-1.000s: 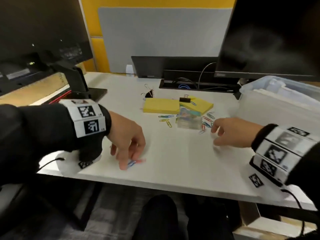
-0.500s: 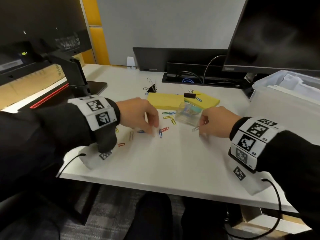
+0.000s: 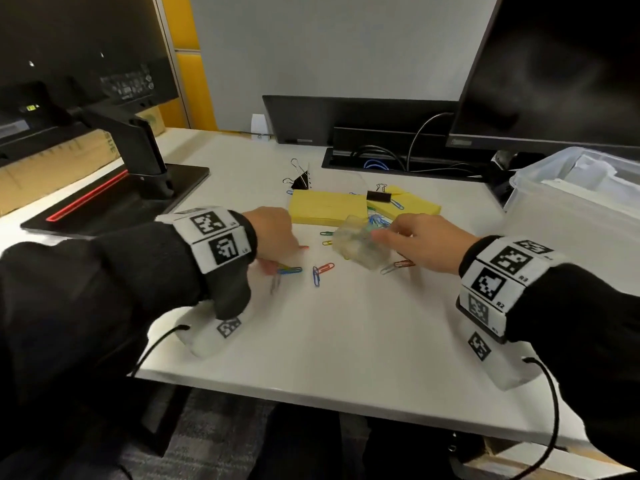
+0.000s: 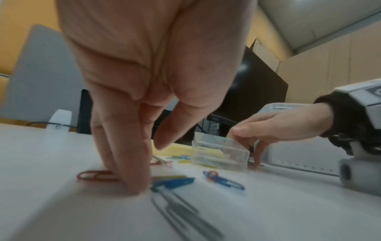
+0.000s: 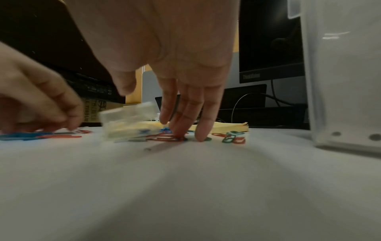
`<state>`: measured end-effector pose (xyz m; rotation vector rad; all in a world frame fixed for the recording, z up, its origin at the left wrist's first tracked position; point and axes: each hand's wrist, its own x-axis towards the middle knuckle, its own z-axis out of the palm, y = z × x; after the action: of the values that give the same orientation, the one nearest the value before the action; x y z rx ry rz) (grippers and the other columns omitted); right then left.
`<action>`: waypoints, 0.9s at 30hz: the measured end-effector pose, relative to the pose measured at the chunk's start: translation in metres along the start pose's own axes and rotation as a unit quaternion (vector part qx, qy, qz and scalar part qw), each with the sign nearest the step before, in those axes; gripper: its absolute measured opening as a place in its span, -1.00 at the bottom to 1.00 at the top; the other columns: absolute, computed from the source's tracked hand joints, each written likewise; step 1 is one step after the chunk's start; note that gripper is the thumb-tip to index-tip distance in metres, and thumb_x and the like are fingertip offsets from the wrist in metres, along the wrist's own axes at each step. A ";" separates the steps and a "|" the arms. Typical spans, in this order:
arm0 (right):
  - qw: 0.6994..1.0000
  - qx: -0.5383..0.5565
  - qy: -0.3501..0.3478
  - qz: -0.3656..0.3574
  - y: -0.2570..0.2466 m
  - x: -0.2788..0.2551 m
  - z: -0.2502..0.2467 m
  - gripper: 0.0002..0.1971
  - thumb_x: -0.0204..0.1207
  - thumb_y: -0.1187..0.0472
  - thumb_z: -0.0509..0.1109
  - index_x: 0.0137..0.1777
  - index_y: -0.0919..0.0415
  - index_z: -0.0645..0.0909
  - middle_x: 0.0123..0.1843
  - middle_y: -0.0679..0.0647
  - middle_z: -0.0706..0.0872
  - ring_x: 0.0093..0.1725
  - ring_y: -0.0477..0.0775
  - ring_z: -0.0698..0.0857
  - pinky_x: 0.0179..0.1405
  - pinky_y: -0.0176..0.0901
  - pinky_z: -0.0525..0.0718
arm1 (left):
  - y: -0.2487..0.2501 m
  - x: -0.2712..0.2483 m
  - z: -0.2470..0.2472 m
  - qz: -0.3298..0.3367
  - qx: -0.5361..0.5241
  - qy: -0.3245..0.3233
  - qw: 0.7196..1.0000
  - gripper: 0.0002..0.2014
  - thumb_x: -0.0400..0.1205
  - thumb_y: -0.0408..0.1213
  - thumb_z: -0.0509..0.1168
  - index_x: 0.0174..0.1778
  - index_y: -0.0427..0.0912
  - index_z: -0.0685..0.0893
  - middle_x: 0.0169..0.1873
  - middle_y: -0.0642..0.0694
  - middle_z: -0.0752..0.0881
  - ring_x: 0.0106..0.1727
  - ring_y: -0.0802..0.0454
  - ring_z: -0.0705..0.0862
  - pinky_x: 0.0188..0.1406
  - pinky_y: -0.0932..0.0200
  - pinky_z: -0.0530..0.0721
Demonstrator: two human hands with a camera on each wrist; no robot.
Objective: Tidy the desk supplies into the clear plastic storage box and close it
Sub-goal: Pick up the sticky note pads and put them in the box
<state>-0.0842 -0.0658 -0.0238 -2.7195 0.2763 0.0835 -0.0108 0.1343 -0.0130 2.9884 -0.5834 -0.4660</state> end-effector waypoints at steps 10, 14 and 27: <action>0.990 -0.035 0.087 0.110 0.013 0.035 -0.013 -0.35 0.49 -0.01 0.38 0.49 0.28 0.28 0.44 0.26 0.42 0.41 0.24 0.46 0.34 0.06 0.48 | -0.003 0.054 -0.016 0.114 0.033 0.092 0.989 -0.37 0.53 0.05 0.35 0.46 -0.11 0.37 0.41 -0.14 0.46 0.38 -0.12 0.48 0.34 0.00 0.49; 0.987 -0.018 0.079 0.136 0.014 0.052 -0.017 -0.31 0.52 -0.03 0.35 0.52 0.33 0.22 0.45 0.27 0.46 0.41 0.24 0.49 0.24 -0.03 0.49 | 0.001 0.067 -0.015 0.115 0.053 0.038 0.991 -0.26 0.54 0.19 0.25 0.58 -0.07 0.22 0.58 -0.09 0.30 0.54 -0.10 0.34 0.52 -0.02 0.33; 0.974 -0.091 0.021 0.206 0.022 0.070 -0.021 -0.14 0.19 -0.32 0.49 0.35 0.26 0.44 0.31 0.24 0.54 0.31 0.23 0.52 0.34 0.09 0.54 | 0.001 0.083 -0.020 0.083 0.051 0.073 0.993 -0.08 0.25 0.22 0.50 0.46 -0.11 0.34 0.33 -0.12 0.49 0.31 -0.10 0.47 0.20 0.01 0.50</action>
<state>-0.0200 -0.1062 -0.0196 -2.8013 0.8822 0.1744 0.0685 0.1019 -0.0172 3.0002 -0.8577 -0.2109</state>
